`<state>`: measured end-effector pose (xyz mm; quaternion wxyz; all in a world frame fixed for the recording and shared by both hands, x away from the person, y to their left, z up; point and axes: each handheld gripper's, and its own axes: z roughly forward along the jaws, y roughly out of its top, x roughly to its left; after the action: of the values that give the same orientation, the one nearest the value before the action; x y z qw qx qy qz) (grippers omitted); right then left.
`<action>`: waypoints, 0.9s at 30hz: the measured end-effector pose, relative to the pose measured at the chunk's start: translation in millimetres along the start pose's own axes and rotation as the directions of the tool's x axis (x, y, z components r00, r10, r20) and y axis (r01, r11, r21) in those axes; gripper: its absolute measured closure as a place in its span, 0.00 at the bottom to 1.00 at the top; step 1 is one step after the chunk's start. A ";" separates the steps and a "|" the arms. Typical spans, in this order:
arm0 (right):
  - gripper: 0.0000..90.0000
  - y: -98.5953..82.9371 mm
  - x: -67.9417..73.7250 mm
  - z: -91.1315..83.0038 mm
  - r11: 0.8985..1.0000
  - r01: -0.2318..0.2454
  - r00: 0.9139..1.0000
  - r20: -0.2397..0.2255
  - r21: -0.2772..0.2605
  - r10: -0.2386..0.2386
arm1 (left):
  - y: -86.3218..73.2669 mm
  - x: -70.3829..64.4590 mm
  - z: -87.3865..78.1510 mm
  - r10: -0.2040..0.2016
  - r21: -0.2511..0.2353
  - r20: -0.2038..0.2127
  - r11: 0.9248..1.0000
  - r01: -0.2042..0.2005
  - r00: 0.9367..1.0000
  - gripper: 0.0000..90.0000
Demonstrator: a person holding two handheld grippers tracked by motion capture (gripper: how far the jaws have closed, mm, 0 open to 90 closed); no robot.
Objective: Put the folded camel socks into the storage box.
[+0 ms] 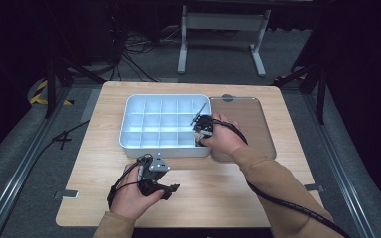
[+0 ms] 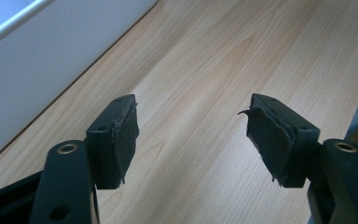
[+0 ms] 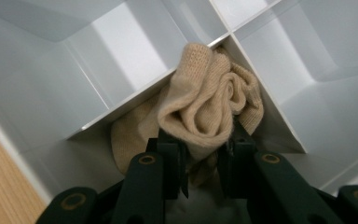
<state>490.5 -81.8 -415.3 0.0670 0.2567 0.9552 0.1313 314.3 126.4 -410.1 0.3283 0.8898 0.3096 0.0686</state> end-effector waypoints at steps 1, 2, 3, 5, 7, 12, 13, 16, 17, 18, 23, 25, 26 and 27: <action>0.77 -0.4 0.1 -0.6 1.000 -0.006 1.000 -0.007 -0.009 0.006 | 0.0 0.1 0.1 0.000 0.000 0.000 1.000 0.000 1.000 0.38; 0.73 -0.7 0.6 -1.0 1.000 -0.023 1.000 -0.015 -0.014 0.022 | 0.0 0.1 0.0 -0.001 0.000 0.000 1.000 0.001 1.000 0.38; 0.72 -1.0 0.9 -1.2 0.999 -0.030 0.999 -0.023 -0.020 0.030 | -0.1 0.2 0.1 -0.001 -0.003 -0.001 1.000 0.001 1.000 0.38; 0.70 -1.5 1.6 -3.0 0.999 -0.030 0.999 -0.026 -0.028 0.029 | 0.1 0.8 -0.2 0.004 -0.003 -0.004 1.000 -0.004 1.000 0.37; 0.69 -2.3 2.4 -6.3 0.998 -0.041 0.999 -0.032 -0.037 0.040 | 0.2 0.9 -0.3 -0.003 -0.005 -0.002 1.000 0.003 1.000 0.37; 0.64 -6.6 -2.1 -20.4 0.992 -0.078 0.996 -0.049 -0.103 0.074 | 1.1 0.3 1.2 -0.005 -0.002 -0.004 1.000 0.005 1.000 0.37; 0.64 -7.4 -2.8 -23.6 0.990 -0.081 0.996 -0.048 -0.113 0.076 | 1.7 0.5 1.9 -0.001 -0.002 0.001 1.000 0.001 1.000 0.37; 0.63 -9.0 -2.6 -31.7 0.987 -0.077 0.996 -0.047 -0.144 0.071 | 2.4 0.0 2.7 -0.003 -0.006 0.001 1.000 0.003 1.000 0.37; 0.63 -9.8 -1.7 -37.1 0.984 -0.076 0.996 -0.053 -0.164 0.068 | 2.7 0.0 2.6 -0.002 -0.005 -0.002 1.000 0.002 1.000 0.37; 0.63 -10.3 -1.1 -40.8 0.981 -0.073 0.997 -0.049 -0.178 0.066 | 2.9 0.2 3.0 -0.002 -0.008 0.001 1.000 0.002 1.000 0.37; 0.63 -14.7 2.0 -59.2 0.968 -0.070 0.997 -0.053 -0.240 0.058 | 4.0 0.7 3.9 0.003 -0.007 0.002 1.000 -0.003 1.000 0.37; 0.63 -17.8 2.9 -65.9 0.962 -0.070 0.997 -0.059 -0.263 0.056 | 4.3 0.8 4.0 0.002 -0.006 0.005 1.000 -0.002 1.000 0.37; 0.62 -19.5 3.3 -69.0 0.959 -0.069 0.997 -0.061 -0.275 0.055 | 4.4 0.9 4.0 0.003 -0.006 0.005 1.000 -0.003 1.000 0.37; 0.62 -21.3 3.7 -72.2 0.956 -0.067 0.997 -0.060 -0.285 0.052 | 4.5 1.3 3.8 0.008 -0.005 0.005 1.000 -0.008 1.000 0.37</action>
<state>463.1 -113.3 -352.5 0.0747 0.2696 0.9193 0.2769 318.9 122.5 -410.3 0.3311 0.8902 0.3052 0.0686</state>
